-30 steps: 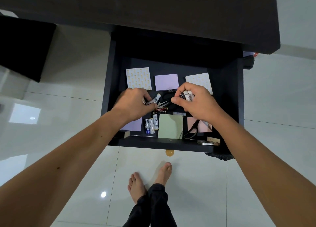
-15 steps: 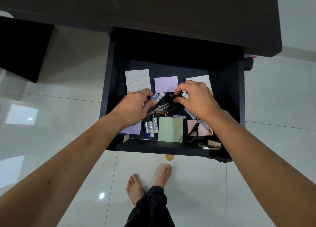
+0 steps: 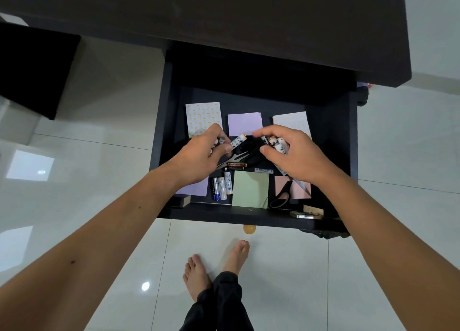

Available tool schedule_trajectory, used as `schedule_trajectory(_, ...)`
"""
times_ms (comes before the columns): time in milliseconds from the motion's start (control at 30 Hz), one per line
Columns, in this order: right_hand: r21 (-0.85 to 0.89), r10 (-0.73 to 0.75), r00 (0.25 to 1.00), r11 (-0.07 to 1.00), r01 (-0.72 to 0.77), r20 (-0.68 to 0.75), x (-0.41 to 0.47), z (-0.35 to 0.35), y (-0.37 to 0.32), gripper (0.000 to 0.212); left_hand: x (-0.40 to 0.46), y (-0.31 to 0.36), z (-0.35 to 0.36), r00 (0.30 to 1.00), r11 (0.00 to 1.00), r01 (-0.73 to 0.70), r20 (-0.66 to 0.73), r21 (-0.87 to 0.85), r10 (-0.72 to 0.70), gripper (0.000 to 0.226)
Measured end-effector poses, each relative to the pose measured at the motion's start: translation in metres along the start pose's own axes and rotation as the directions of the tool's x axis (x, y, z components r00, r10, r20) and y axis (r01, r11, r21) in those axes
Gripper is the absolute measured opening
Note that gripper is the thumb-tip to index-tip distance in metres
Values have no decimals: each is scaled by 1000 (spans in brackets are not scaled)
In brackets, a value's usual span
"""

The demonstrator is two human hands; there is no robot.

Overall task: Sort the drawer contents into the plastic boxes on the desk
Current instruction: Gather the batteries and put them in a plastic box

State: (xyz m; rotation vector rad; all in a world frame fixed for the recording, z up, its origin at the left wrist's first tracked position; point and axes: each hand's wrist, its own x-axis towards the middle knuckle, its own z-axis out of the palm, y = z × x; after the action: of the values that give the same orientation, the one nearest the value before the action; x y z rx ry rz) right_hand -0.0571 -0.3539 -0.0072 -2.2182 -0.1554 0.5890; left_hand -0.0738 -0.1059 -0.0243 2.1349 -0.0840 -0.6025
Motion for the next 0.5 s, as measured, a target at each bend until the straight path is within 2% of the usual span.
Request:
schedule_trajectory(133, 34, 79, 996, 996, -80, 42, -6, -3, 3, 16, -1, -1, -1, 999, 996, -4, 50, -85, 8, 39)
schedule_trajectory(233, 42, 135, 990, 990, -137, 45, -8, -4, 8, 20, -1, -4, 0, 997, 990, -25, 75, -139, 36, 50)
schedule_trajectory(400, -127, 58, 996, 991, -50, 62, -13, -4, 11, 7, 0, -5, 1, 993, 971, -8, 113, -240, 36, 41)
schedule_trajectory(500, -277, 69, 992, 960, -38, 102, -13, -1, 14, 18, 1, -7, 1, 992, 949, 1, 118, -315, 38, 20)
